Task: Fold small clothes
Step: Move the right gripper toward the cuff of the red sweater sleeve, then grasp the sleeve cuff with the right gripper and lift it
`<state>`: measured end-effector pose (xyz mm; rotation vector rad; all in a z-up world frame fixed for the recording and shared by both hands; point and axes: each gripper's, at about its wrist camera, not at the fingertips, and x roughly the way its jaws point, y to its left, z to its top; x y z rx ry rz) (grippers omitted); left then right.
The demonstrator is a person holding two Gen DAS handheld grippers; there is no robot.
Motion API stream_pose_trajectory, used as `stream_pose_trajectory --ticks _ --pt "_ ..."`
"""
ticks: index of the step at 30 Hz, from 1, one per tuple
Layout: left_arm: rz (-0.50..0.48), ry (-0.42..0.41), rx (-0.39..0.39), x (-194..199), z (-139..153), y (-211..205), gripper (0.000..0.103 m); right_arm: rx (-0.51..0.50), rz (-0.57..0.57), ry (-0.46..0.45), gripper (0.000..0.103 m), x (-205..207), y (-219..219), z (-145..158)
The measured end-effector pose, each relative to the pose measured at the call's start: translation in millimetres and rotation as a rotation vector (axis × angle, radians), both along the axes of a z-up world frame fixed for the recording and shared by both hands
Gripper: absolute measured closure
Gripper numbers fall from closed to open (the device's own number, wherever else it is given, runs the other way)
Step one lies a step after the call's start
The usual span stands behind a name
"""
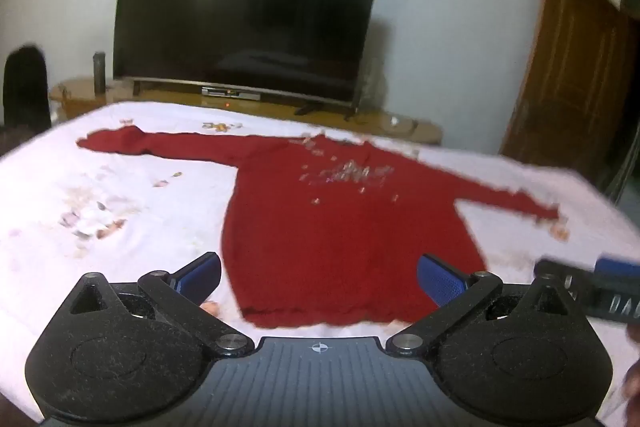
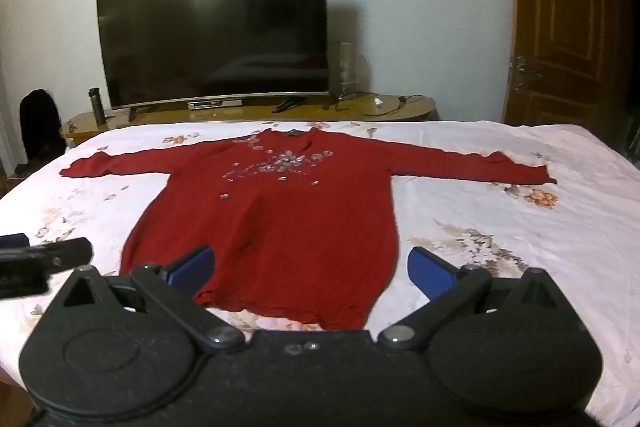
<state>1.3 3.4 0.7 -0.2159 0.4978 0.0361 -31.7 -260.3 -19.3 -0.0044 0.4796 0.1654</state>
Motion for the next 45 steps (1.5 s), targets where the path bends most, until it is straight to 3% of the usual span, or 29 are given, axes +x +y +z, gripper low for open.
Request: stream_pose_trajectory --ticks 6,9,12,16,17,19,20,21,26,29,33,37,45 --pt "-0.011 0.005 -0.081 33.1 -9.1 7.6 0.000 0.012 -0.055 -0.065 0.000 0.9 -20.1 2.2" --pt "-0.002 -0.035 -0.180 43.3 -4.2 8.7 0.000 -0.021 -0.098 -0.092 0.000 7.3 -37.0 4.0" --pt "0.016 -0.055 -0.143 68.6 -1.8 7.0 0.000 0.008 -0.170 -0.102 0.000 20.3 -66.9 4.8" --pt "0.069 -0.074 -0.077 99.6 0.8 3.1 0.000 0.124 -0.285 -0.071 0.000 64.6 -124.2 5.5" --pt "0.081 -0.092 -0.067 106.3 0.8 2.6 0.000 0.164 -0.298 -0.071 0.003 74.6 -139.4 3.2" --pt "0.112 -0.088 -0.070 123.1 -4.6 3.2 0.000 0.245 -0.334 -0.074 0.018 108.3 -173.7 -1.0" --pt "0.126 -0.073 -0.066 137.0 -8.8 2.9 0.000 0.264 -0.357 -0.072 0.035 121.9 -188.0 -4.7" --pt "0.133 -0.040 -0.065 150.0 -15.0 1.7 0.000 0.290 -0.386 -0.067 0.043 141.7 -205.5 -10.1" --pt "0.164 0.095 -0.060 229.2 -47.5 -8.6 0.000 0.425 -0.486 -0.018 0.046 239.4 -286.6 -48.5" --pt "0.182 0.130 -0.018 264.4 -62.1 -19.4 0.000 0.457 -0.529 0.016 0.060 289.4 -323.8 -74.9" --pt "0.194 0.143 -0.005 296.4 -68.3 -35.1 0.000 0.526 -0.605 0.090 0.060 347.3 -367.9 -117.2" --pt "0.206 0.167 -0.029 313.9 -75.2 -44.9 0.000 0.625 -0.640 0.141 0.060 375.0 -401.5 -150.9" --pt "0.177 0.225 -0.081 328.9 -74.7 -56.4 0.000 0.721 -0.521 0.090 0.061 398.3 -421.0 -168.5"
